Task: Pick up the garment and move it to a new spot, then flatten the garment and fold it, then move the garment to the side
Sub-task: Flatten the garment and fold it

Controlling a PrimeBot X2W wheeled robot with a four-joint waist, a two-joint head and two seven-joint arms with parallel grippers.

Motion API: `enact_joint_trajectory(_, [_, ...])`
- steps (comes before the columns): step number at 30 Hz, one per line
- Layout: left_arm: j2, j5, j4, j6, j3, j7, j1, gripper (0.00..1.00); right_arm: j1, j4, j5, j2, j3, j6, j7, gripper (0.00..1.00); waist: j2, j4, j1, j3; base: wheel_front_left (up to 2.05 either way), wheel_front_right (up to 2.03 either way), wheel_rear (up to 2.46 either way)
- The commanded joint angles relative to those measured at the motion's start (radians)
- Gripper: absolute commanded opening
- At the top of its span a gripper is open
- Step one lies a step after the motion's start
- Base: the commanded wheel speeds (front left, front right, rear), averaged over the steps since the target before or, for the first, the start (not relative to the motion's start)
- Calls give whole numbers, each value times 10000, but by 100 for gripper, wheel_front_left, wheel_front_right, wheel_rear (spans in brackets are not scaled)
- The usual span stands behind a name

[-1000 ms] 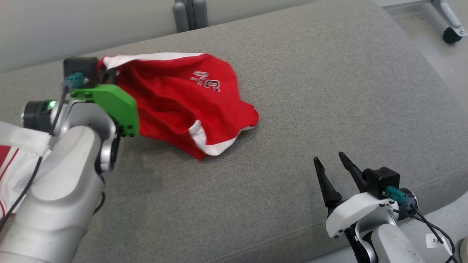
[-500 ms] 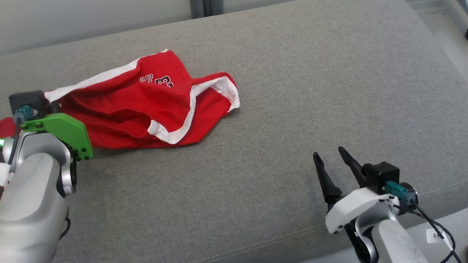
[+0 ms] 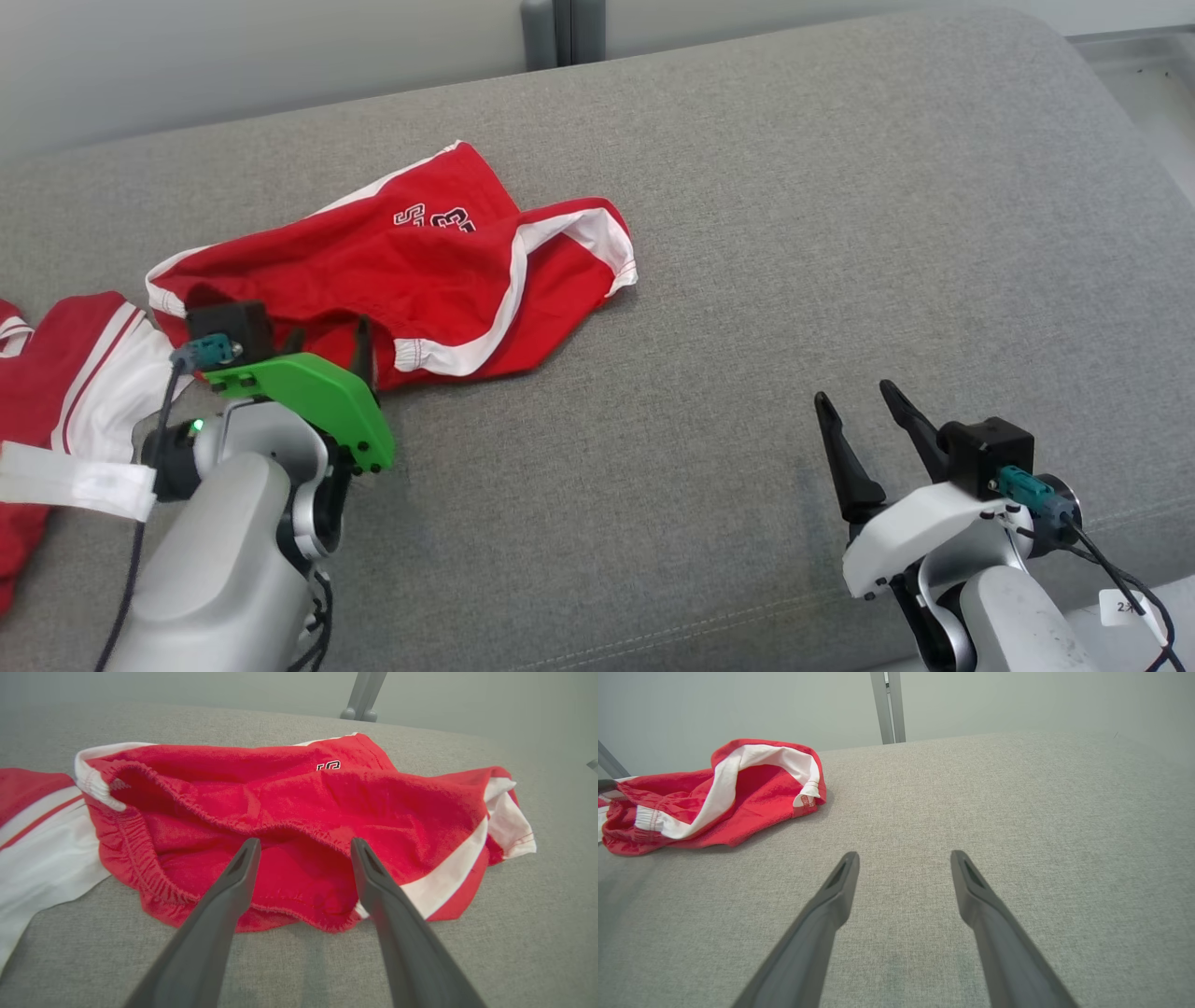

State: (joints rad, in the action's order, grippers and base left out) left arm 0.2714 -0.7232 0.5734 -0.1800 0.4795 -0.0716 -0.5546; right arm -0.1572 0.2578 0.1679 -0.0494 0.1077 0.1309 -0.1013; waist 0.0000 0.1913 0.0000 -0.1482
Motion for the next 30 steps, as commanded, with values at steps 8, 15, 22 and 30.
enact_joint_trajectory(8, [-384,-222,-452,28,319,-386,506,100,18,51,85,-19,103,-3,-19,100,0,43,0,198,0,0,0])
enact_joint_trajectory(15, [-460,-20,-22,-151,476,-430,97,100,-40,65,136,-17,128,-3,-97,100,0,360,0,33,0,0,0])
enact_joint_trajectory(22, [-505,71,-25,-217,362,234,37,100,-144,143,146,-17,38,-3,-167,100,0,376,0,-23,0,0,0])
enact_joint_trajectory(30, [-1034,-201,-1307,151,-492,3095,1015,100,21,308,165,-17,-53,-3,-193,100,0,-187,0,335,0,0,0])
